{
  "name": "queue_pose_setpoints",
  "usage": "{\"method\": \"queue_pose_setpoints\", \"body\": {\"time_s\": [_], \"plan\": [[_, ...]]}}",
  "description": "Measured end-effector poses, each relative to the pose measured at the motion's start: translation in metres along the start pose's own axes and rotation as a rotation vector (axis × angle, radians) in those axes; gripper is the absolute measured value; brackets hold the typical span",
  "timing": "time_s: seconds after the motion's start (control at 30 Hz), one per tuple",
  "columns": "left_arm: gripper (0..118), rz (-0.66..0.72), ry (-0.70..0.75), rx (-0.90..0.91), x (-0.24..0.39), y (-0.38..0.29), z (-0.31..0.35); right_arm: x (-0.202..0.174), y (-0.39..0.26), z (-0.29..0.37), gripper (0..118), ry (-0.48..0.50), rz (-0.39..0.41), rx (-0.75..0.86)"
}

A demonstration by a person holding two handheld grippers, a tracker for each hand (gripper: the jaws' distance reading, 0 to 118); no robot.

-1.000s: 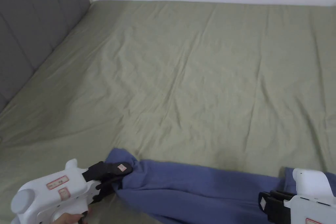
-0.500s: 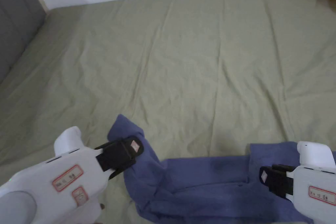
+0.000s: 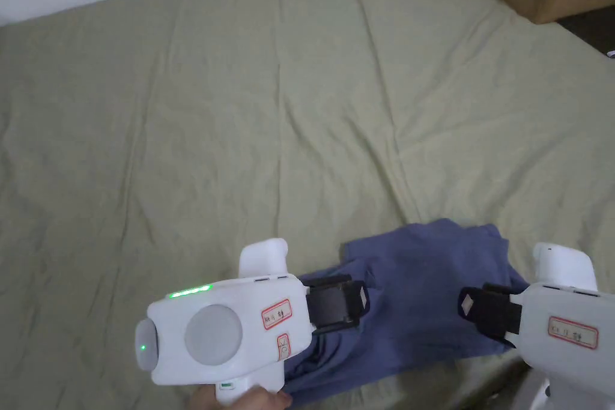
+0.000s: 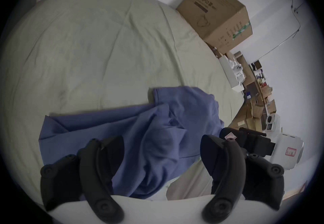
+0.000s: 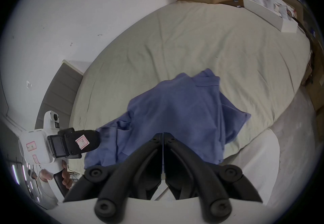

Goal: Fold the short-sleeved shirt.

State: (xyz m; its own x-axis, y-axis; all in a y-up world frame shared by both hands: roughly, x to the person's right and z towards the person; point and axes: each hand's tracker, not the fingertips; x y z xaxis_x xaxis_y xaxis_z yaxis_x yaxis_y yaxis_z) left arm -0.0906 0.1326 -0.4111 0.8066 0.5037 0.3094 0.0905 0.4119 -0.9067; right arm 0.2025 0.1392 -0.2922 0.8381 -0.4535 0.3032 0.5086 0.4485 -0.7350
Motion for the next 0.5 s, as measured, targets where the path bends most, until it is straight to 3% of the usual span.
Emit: {"method": "queue_pose_setpoints", "body": {"time_s": [0.23, 0.3, 0.33, 0.37, 0.4, 0.5], "plan": [[88, 0.075, 0.070, 0.156, -0.030, 0.009, 0.062, 0.001, 0.001, 0.005, 1, 0.008, 0.002, 0.010], [66, 0.059, 0.098, 0.173, -0.040, 0.007, 0.069, -0.002, 0.002, 0.004, 1, 0.016, 0.005, 0.011], [47, 0.057, 0.122, 0.170, -0.043, 0.008, 0.068, -0.004, 0.003, 0.003, 1, 0.023, 0.011, 0.010], [18, 0.052, 0.146, 0.144, -0.046, 0.008, 0.062, -0.006, 0.003, 0.002, 1, 0.025, 0.014, 0.011], [5, 0.062, 0.158, 0.132, -0.049, 0.007, 0.055, -0.007, 0.003, 0.001, 1, 0.027, 0.017, 0.011], [5, 0.125, 0.089, 0.045, -0.055, 0.002, 0.028, -0.012, 0.000, 0.004, 1, 0.045, 0.028, 0.014]]}}
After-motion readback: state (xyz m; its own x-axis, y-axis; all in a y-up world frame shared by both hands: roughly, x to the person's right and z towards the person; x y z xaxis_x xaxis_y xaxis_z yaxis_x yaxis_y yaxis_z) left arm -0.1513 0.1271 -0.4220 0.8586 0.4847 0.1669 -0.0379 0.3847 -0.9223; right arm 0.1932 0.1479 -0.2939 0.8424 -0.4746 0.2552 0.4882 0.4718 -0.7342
